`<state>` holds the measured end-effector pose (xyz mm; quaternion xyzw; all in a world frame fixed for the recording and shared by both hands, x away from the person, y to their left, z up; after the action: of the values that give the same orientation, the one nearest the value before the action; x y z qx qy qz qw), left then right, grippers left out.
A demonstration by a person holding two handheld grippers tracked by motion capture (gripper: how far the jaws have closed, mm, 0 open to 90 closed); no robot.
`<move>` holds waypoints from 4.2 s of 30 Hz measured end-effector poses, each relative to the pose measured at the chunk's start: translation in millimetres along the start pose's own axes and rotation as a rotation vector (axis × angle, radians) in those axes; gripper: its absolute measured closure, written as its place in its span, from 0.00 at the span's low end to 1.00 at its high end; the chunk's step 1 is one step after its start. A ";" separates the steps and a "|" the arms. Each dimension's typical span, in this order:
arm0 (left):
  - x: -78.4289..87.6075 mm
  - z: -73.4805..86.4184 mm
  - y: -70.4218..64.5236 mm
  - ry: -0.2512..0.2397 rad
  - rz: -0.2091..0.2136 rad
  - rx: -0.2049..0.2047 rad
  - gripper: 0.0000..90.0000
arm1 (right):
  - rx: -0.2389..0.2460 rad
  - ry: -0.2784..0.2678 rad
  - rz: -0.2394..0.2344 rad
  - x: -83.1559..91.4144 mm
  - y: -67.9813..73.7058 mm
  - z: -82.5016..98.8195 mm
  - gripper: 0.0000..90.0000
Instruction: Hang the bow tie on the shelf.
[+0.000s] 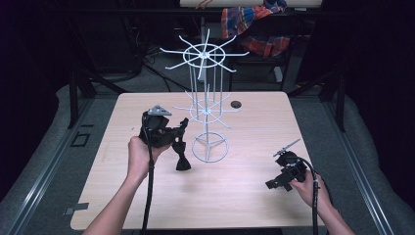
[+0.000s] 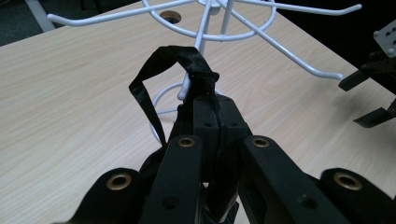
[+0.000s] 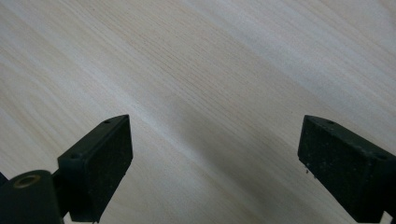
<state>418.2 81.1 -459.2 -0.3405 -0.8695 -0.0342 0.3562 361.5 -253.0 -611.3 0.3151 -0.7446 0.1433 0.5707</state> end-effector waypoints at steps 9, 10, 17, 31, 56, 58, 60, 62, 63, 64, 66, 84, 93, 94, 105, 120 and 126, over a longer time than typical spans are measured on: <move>-5.2 -1.0 7.3 -0.019 -0.018 0.014 0.98 | -0.024 -0.032 -0.005 -2.1 1.8 -1.8 0.11; -5.8 -1.5 8.3 -0.022 -0.021 0.013 0.98 | -0.027 -0.032 -0.003 -2.1 1.8 -1.8 0.11; -7.9 -4.5 12.4 -0.039 -0.034 0.022 0.98 | -0.002 -0.011 -0.002 0.7 1.4 -0.5 0.11; -16.6 -3.6 16.0 -0.061 -0.041 0.040 0.98 | -0.018 -0.036 0.002 -0.4 1.4 -1.4 0.11; -42.6 -0.5 3.9 -0.051 -0.024 0.016 0.97 | -0.003 -0.013 -0.001 -0.1 0.4 -0.3 0.11; -44.1 0.7 4.6 -0.050 -0.029 0.013 0.96 | -0.009 -0.022 -0.009 -0.5 1.9 -1.2 0.11; -45.8 3.7 5.1 -0.036 -0.026 0.014 0.96 | 0.005 -0.008 -0.006 0.9 1.0 -0.2 0.11; -48.9 7.1 5.0 -0.028 -0.025 0.017 0.96 | -0.024 -0.043 0.001 -0.9 1.5 -1.6 0.11; -50.0 8.5 4.5 -0.024 -0.023 0.017 0.96 | -0.020 -0.026 0.002 0.0 1.1 -0.6 0.11; -50.5 9.9 4.5 -0.016 -0.023 0.013 0.95 | -0.026 -0.036 -0.002 -0.9 1.9 -1.6 0.11; -51.4 10.0 5.1 -0.026 -0.031 0.014 0.95 | -0.007 -0.021 -0.007 -0.5 1.7 -1.0 0.11; -41.9 12.0 10.5 -0.040 -0.026 0.042 0.69 | 0.005 -0.005 -0.004 0.6 0.1 0.2 0.11; -33.5 19.6 12.0 -0.019 -0.034 0.054 0.37 | 0.011 0.000 0.005 1.7 -0.7 0.6 0.11; -32.0 20.9 12.4 -0.012 -0.034 0.053 0.34 | 0.011 -0.001 0.000 1.3 -0.4 0.5 0.11; -10.2 27.9 21.8 -0.002 -0.054 0.053 0.17 | 0.010 0.002 0.006 1.8 -0.7 0.6 0.11; 24.4 64.3 51.9 0.066 -0.116 0.102 0.01 | 0.007 -0.005 0.006 0.4 0.5 0.1 0.11; 34.5 82.0 64.6 0.089 -0.137 0.136 0.00 | 0.012 0.003 0.006 0.5 0.5 0.8 0.11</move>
<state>391.4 174.9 -509.8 -0.2533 -0.8745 -0.0145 0.4134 360.5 -253.2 -611.0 0.3158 -0.7438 0.1500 0.5696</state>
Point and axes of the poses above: each handheld gripper's, and its own axes: x roughly backward along the jaws, z roughly out of its underside, y roughly to its left, the point moved 9 cm from there along -x, roughly forward along the jaws, and after that the axes turned 4 degrees about x, right-handed, at the moved point
